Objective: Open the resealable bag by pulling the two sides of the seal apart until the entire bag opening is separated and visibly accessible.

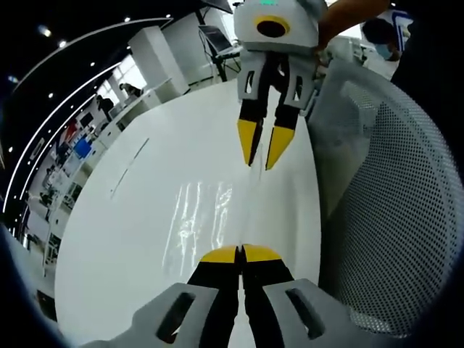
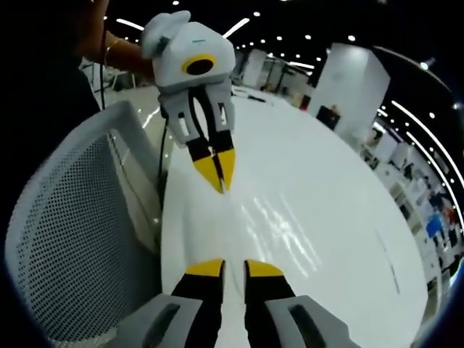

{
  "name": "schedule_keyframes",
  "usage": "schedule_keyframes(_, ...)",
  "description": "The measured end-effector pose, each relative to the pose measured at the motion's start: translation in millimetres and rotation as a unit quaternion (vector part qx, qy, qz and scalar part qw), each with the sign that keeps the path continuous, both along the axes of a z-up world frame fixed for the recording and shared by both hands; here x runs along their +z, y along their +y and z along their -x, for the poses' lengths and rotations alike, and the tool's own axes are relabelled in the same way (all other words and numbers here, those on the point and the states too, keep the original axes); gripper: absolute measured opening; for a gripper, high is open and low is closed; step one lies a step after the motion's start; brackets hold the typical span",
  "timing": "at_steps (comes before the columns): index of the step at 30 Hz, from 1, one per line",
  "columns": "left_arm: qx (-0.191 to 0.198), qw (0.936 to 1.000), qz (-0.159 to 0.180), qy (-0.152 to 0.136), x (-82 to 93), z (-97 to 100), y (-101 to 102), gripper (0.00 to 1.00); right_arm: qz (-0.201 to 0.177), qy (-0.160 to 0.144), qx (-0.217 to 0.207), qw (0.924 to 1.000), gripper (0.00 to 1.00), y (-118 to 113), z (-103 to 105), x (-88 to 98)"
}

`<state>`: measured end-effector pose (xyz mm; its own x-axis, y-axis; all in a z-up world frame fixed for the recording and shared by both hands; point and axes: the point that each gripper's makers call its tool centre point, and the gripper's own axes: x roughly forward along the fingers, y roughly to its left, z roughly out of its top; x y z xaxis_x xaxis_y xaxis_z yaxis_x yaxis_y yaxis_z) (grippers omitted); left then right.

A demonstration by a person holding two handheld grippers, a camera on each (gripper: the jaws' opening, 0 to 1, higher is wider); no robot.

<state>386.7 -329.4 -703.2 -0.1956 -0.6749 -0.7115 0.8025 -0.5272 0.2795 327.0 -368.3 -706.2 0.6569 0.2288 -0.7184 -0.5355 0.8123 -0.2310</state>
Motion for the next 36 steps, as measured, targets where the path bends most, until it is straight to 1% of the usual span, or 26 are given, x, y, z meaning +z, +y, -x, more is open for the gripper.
schedule_keyframes(2,0.003,1.0000,-0.002,0.001,-0.6,-0.5,1,0.00,0.005,-0.001,0.001,1.0000,0.06,0,0,0.0)
schedule_keyframes(4,0.004,1.0000,-0.003,0.001,-1.1,-1.4,1,0.00,0.003,-0.007,-0.003,1.0000,0.06,0,-1,3.0)
schedule_keyframes(5,0.005,1.0000,-0.004,0.002,-1.5,-1.6,2,0.00,0.000,-0.017,-0.007,0.9998,0.06,0,-3,7.3)
schedule_keyframes(8,0.006,1.0000,-0.004,0.003,-2.0,-1.7,3,0.00,-0.006,-0.022,-0.005,0.9997,0.06,3,-5,9.5)
schedule_keyframes(14,0.004,1.0000,0.000,0.005,0.0,-0.4,2,0.00,0.014,-0.002,0.012,0.9998,0.04,1,-2,-3.1)
schedule_keyframes(17,0.003,1.0000,0.003,0.009,1.9,0.7,1,0.00,0.041,0.003,0.026,0.9988,0.02,-1,-1,-7.4)
schedule_keyframes(19,0.002,0.9999,0.004,0.010,2.3,1.3,1,0.00,0.050,0.008,0.027,0.9983,0.01,-3,-1,-10.6)
schedule_keyframes(21,0.001,0.9999,0.004,0.011,1.8,2.0,1,0.00,0.066,0.008,0.038,0.9971,0.00,-4,-2,-11.6)
schedule_keyframes(25,-0.002,0.9999,0.001,0.015,0.1,3.5,3,0.00,0.070,0.010,0.044,0.9965,0.00,-2,0,-13.1)
schedule_keyframes(27,0.001,0.9996,-0.010,0.028,-2.9,4.7,6,0.00,0.071,0.011,0.047,0.9963,0.00,-1,0,-13.7)
schedule_keyframes(28,0.003,0.9989,-0.023,0.040,-5.9,6.9,9,0.00,0.070,0.012,0.047,0.9964,0.00,0,0,-14.0)
schedule_keyframes(29,0.003,0.9985,-0.031,0.046,-7.7,8.2,11,0.00,0.070,0.013,0.047,0.9963,0.00,0,1,-14.2)
schedule_keyframes(32,0.009,0.9984,-0.033,0.044,-8.9,6.4,12,0.00,0.079,0.014,0.060,0.9950,0.00,4,2,-14.3)
schedule_keyframes(34,0.017,0.9979,-0.033,0.053,-4.8,6.0,13,0.04,0.088,0.016,0.067,0.9937,0.00,5,3,-15.0)
schedule_keyframes(36,0.031,0.9965,-0.033,0.070,0.6,4.7,12,0.14,0.096,0.018,0.075,0.9924,0.00,7,4,-16.3)
